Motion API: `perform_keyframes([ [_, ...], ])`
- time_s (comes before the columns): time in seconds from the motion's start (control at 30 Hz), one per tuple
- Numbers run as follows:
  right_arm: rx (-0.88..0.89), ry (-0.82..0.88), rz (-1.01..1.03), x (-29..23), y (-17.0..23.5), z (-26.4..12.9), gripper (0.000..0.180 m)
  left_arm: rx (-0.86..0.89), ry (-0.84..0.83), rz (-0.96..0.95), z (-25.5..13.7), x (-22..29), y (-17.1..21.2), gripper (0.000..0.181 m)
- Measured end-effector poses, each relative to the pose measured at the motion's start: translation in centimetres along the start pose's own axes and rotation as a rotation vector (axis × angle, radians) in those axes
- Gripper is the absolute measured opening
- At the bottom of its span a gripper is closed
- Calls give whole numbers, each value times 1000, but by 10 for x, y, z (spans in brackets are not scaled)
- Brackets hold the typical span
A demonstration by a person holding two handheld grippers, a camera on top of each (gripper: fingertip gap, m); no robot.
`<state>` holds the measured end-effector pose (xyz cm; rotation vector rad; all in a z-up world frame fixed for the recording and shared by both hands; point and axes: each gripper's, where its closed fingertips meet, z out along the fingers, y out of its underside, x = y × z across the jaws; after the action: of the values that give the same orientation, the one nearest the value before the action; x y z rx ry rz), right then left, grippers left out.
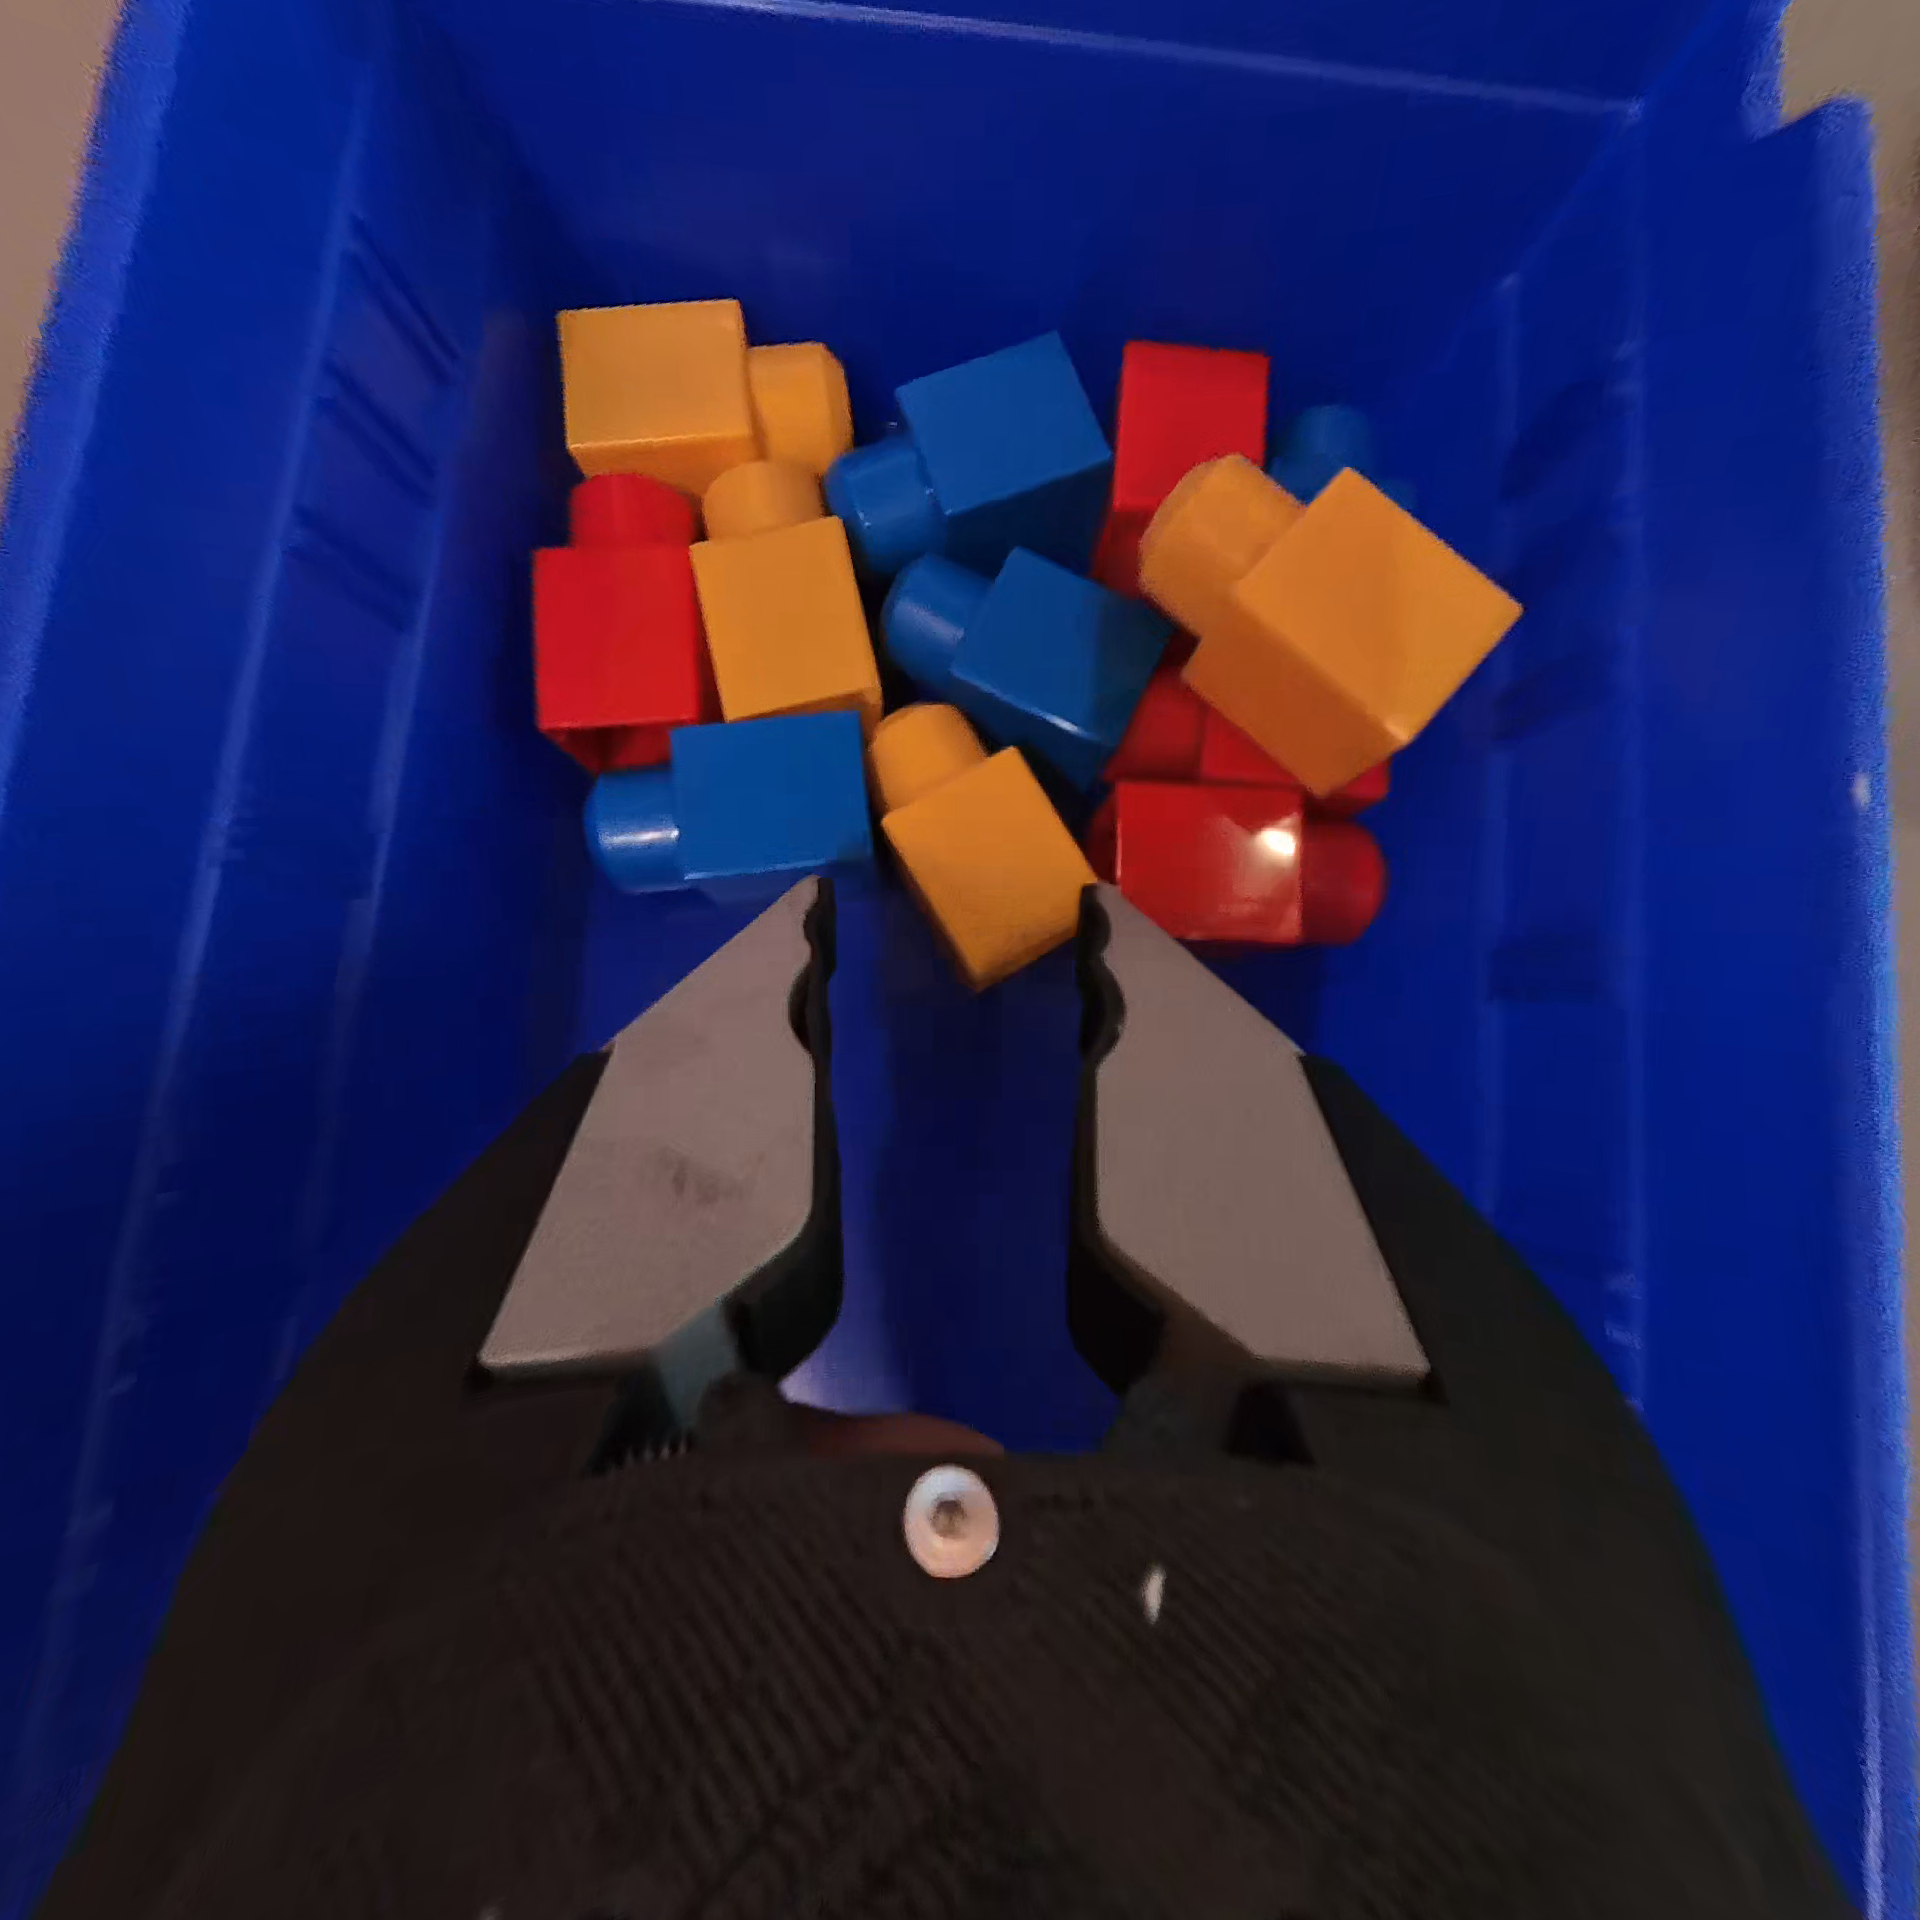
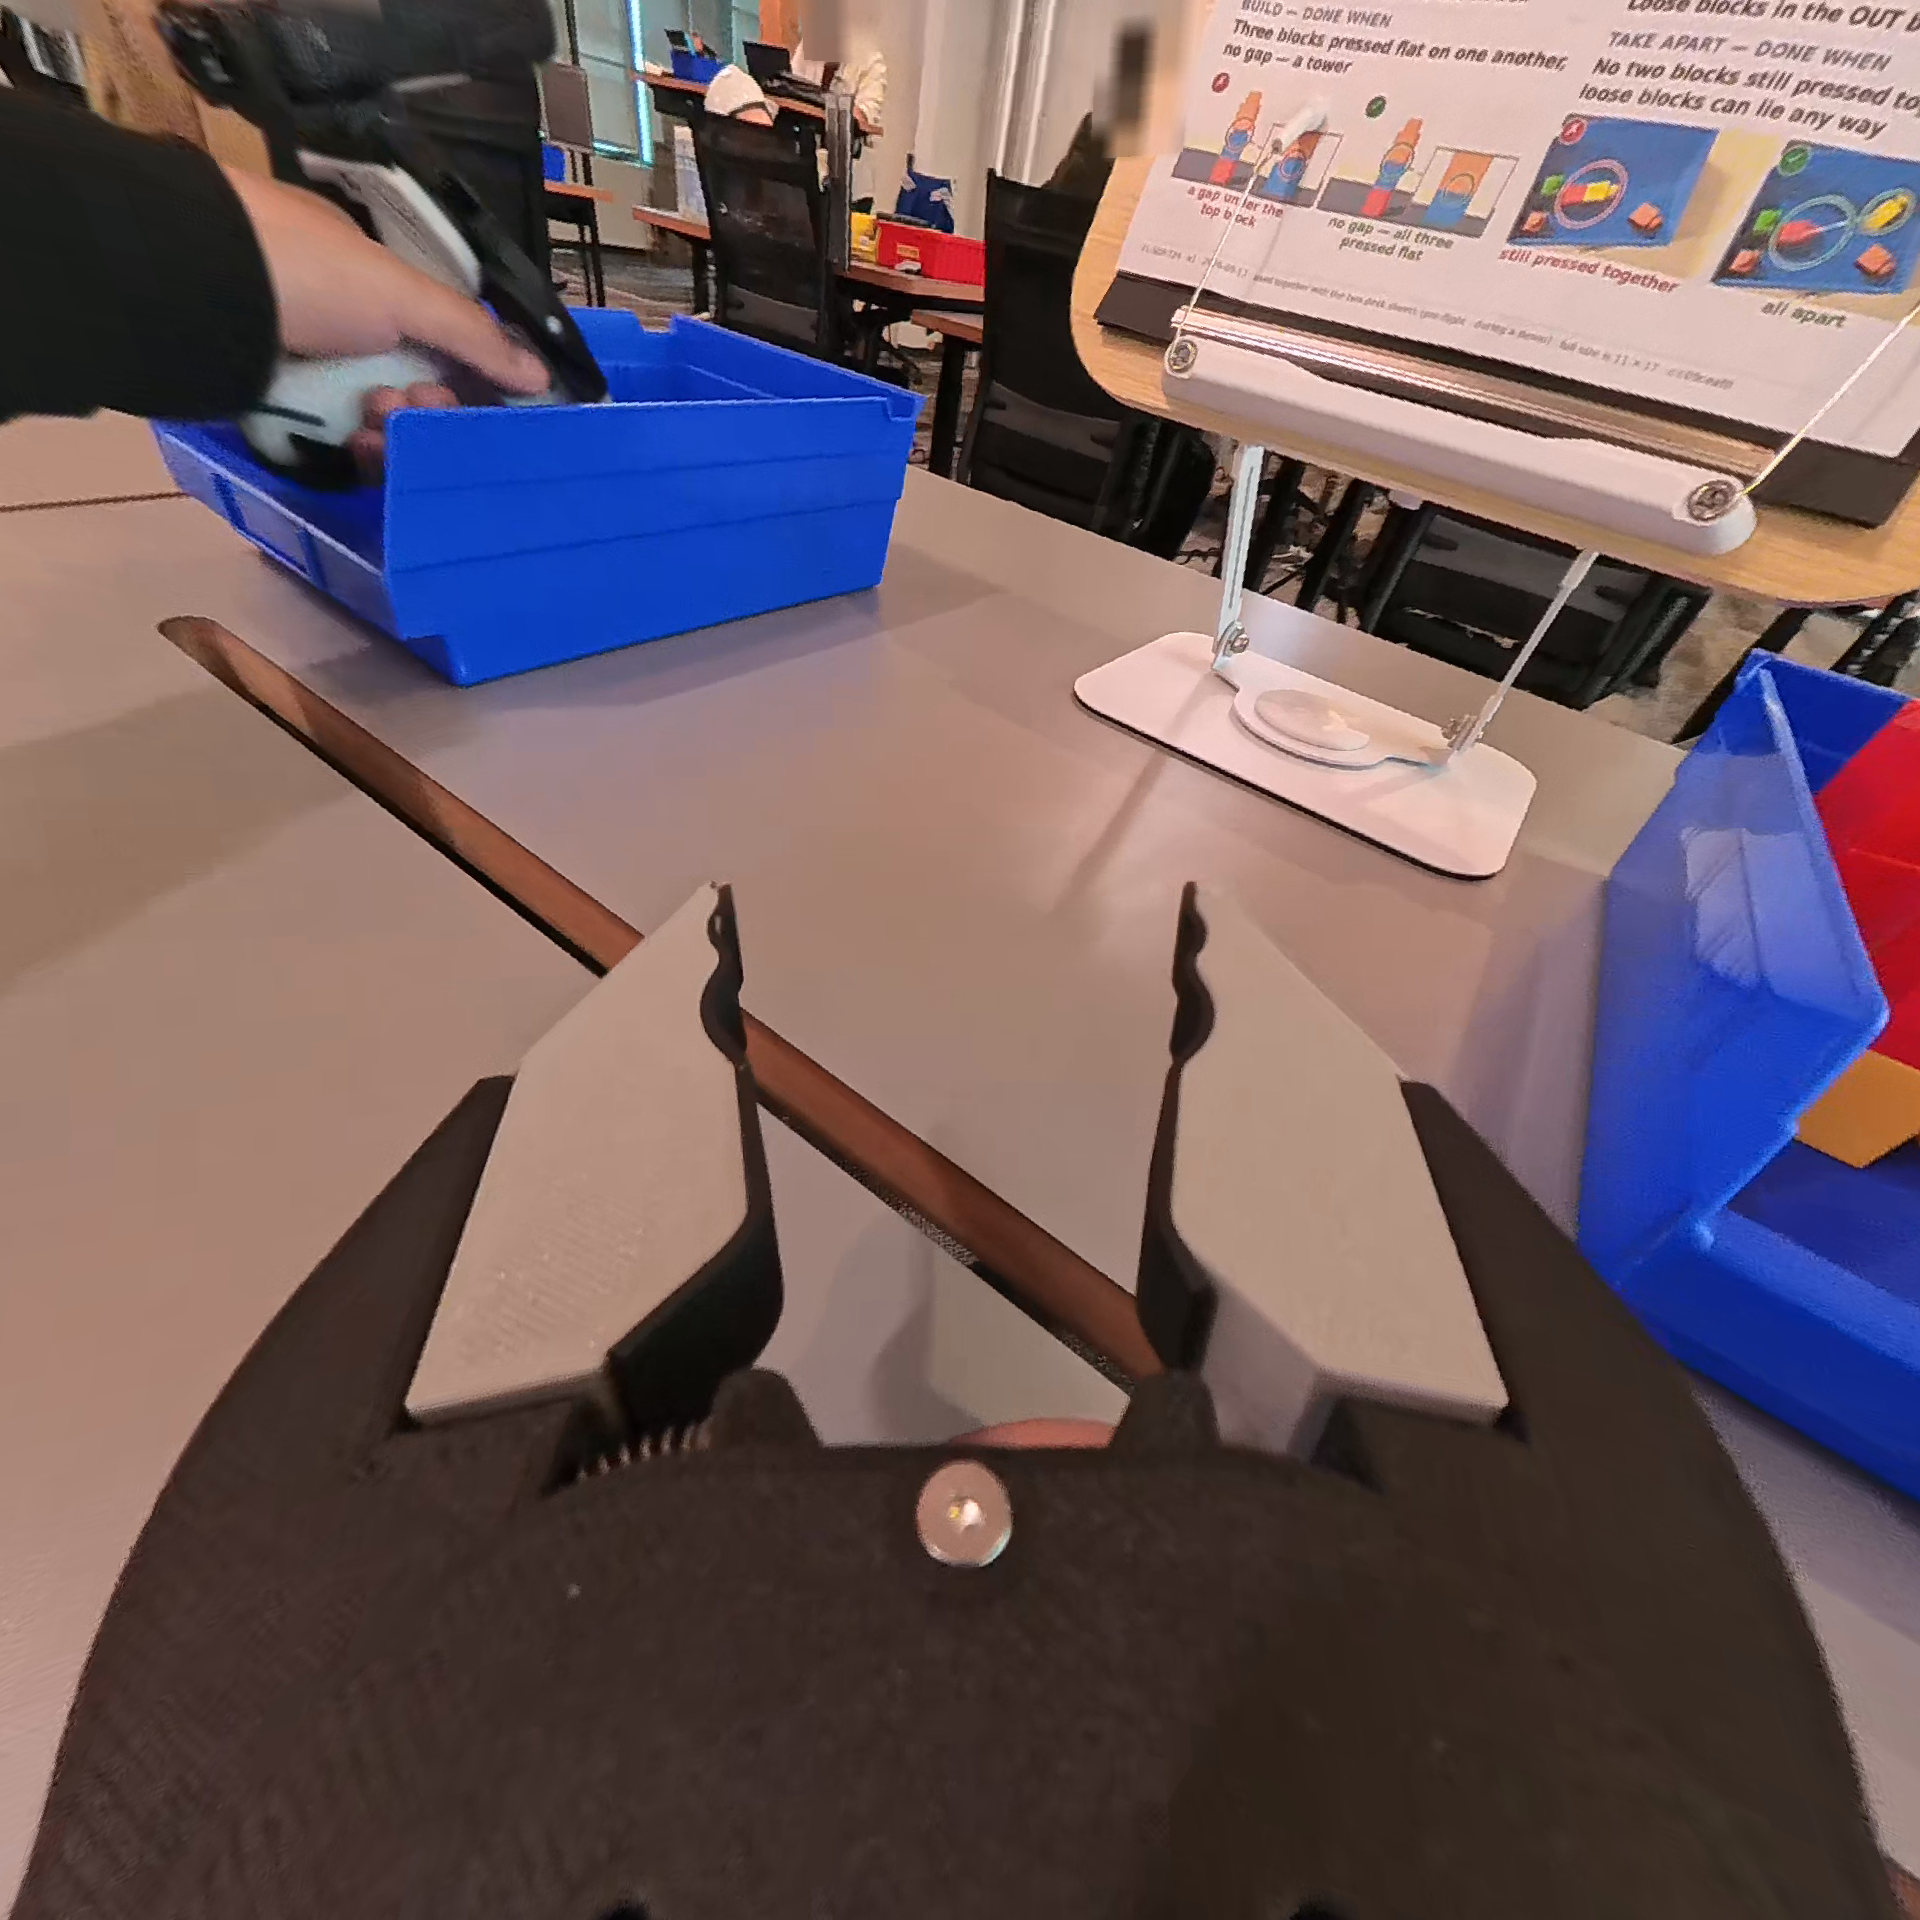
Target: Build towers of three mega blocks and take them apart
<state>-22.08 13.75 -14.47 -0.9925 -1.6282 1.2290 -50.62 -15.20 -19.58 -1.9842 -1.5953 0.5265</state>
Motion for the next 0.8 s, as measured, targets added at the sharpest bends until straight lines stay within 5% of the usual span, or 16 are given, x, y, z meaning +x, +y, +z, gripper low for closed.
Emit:
perform_keyframes([
  [0.33, 8, -31, 21, -3, -1, 0, 81, 54, -58, 54, 15, -8, -17, 0],
  [0.77, 33, -19, 4, -3, -4, -3, 81, -27, -20, 119, -1, 7, 0, 0],
  [0.8, 34, -21, 1, -4, -4, -3, 80, -30, -39, 113, 1, 4, 0, 17],
])
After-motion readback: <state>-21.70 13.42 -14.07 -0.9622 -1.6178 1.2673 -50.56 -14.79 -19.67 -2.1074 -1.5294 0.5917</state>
